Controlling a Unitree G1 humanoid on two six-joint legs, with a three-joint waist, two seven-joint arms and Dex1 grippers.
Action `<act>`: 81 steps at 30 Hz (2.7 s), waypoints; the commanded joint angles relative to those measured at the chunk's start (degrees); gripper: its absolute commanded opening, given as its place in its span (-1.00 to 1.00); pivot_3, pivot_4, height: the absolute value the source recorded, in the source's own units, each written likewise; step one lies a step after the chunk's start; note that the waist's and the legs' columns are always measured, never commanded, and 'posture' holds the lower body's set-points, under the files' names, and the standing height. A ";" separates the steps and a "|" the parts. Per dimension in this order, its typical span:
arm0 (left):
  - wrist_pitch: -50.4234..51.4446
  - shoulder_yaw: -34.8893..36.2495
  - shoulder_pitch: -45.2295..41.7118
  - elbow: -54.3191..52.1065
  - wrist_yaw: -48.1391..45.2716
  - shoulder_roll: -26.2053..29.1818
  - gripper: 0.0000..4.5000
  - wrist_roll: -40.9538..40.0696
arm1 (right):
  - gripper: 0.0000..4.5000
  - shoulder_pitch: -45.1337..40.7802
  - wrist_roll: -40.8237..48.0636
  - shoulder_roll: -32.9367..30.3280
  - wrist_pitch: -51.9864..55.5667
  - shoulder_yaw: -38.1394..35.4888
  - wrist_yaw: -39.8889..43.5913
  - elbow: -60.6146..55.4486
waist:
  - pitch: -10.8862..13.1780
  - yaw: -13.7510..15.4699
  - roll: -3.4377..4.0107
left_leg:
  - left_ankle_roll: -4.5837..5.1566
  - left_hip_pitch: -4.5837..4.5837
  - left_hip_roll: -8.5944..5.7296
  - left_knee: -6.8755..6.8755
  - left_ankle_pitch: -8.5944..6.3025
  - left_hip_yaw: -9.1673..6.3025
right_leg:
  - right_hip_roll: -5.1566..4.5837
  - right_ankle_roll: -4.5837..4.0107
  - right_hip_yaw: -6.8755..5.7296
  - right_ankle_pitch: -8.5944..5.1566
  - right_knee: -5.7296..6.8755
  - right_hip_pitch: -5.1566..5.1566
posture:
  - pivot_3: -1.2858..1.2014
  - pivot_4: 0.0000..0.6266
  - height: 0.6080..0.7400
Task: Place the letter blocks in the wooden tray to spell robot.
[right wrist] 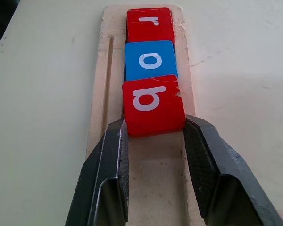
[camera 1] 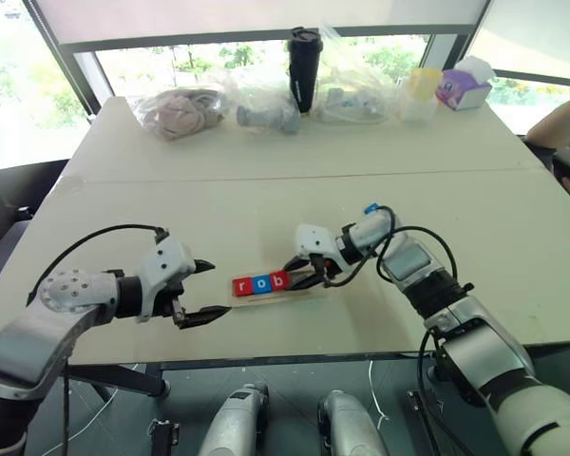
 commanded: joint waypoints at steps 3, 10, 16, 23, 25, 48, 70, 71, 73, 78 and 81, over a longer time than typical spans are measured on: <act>-1.66 -0.33 -0.97 0.15 0.04 -0.41 1.00 0.81 | -0.51 0.61 0.83 0.24 1.64 -0.65 0.04 -3.91 | 0.00 0.05 0.00 | 0.00 0.00 0.00 0.00 0.00 0.00 | 0.00 0.00 0.00 0.00 0.00 0.00 | 0.03 -0.52 1.00; -2.88 -1.23 -1.52 1.09 0.06 -0.87 1.00 1.96 | 0.28 0.33 1.14 0.88 1.73 -1.54 -1.54 -3.90 | 0.00 0.02 0.00 | 0.00 0.00 0.00 0.00 0.00 0.00 | 0.00 0.00 0.00 0.00 0.00 -0.01 | 0.03 -0.52 1.00; -3.27 -1.17 -1.44 1.45 -0.17 -0.92 1.00 2.23 | 0.99 -0.78 3.00 0.84 3.22 -4.49 -3.39 -5.44 | 0.00 0.07 0.00 | 0.00 0.00 0.00 0.00 0.00 0.00 | -0.01 -0.01 0.01 0.00 0.00 0.00 | 0.03 -0.52 1.00; -3.50 -1.15 -1.39 1.71 -0.46 -0.86 1.00 2.28 | 0.99 2.00 2.66 -1.64 3.78 -6.67 -7.07 -12.46 | 0.00 0.17 0.00 | 0.00 0.00 0.00 -0.01 0.00 0.00 | -0.02 -0.01 0.01 0.00 0.00 -0.01 | 0.03 -0.52 1.00; -3.48 -1.13 -1.35 1.69 -0.57 -0.84 1.00 2.28 | 0.99 3.55 2.28 -2.36 3.78 -6.16 -7.72 -14.80 | -0.01 0.19 -0.01 | 0.00 0.00 0.00 -0.01 0.00 0.00 | -0.03 -0.02 0.01 -0.01 0.00 0.00 | 0.03 -0.52 1.00; -2.73 -1.66 -2.02 1.67 0.28 -1.48 1.00 2.49 | 0.99 4.68 -2.10 1.78 -1.95 -2.05 -15.45 -10.65 | 0.00 0.05 -0.01 | 0.00 0.00 0.00 -0.02 0.00 0.00 | -0.02 -0.09 0.01 -0.04 0.00 -0.01 | 0.03 -0.52 1.00; 9.61 3.94 -12.11 -3.55 4.94 -7.51 1.00 -15.40 | 0.99 7.68 15.19 -7.39 40.60 -32.63 -41.92 -29.98 | -0.02 1.14 -0.03 | 0.00 -0.03 -0.01 -0.07 0.01 0.04 | -0.07 -0.16 0.02 -0.09 -0.01 0.05 | 0.03 -0.52 1.00; 9.44 3.02 -12.76 -2.96 5.14 -8.23 1.00 -15.18 | 0.99 9.88 14.52 -8.31 41.00 -32.07 -42.90 -31.40 | -0.02 1.24 -0.03 | 0.02 -0.08 -0.01 -0.08 0.01 0.07 | -0.07 -0.17 0.04 -0.09 0.00 0.13 | 0.03 -0.52 1.00; 8.52 0.86 -14.15 -1.30 5.05 -9.47 1.00 -13.87 | 0.99 13.71 13.51 -9.19 39.64 -30.80 -43.82 -32.65 | -0.02 1.44 -0.03 | 0.09 -0.11 -0.01 -0.07 0.06 0.08 | -0.07 -0.17 0.04 -0.09 0.00 0.11 | 0.03 -0.52 1.00; 4.91 -4.28 -18.24 3.56 4.62 -12.96 1.00 -9.84 | 0.99 19.62 12.64 -7.98 33.86 -29.40 -44.92 -29.68 | -0.02 0.98 -0.02 | 0.15 -0.10 0.04 0.10 0.10 0.26 | -0.05 -0.17 0.11 -0.09 0.01 0.16 | 0.03 -0.52 1.00; 3.96 -5.89 -18.89 4.34 4.13 -14.11 1.00 -8.67 | 0.99 22.10 11.60 -8.56 30.12 -28.36 -44.50 -26.85 | -0.02 1.12 -0.03 | 0.17 -0.08 0.03 0.17 0.10 0.27 | -0.05 -0.16 0.11 -0.08 0.01 0.23 | 0.03 -0.52 1.00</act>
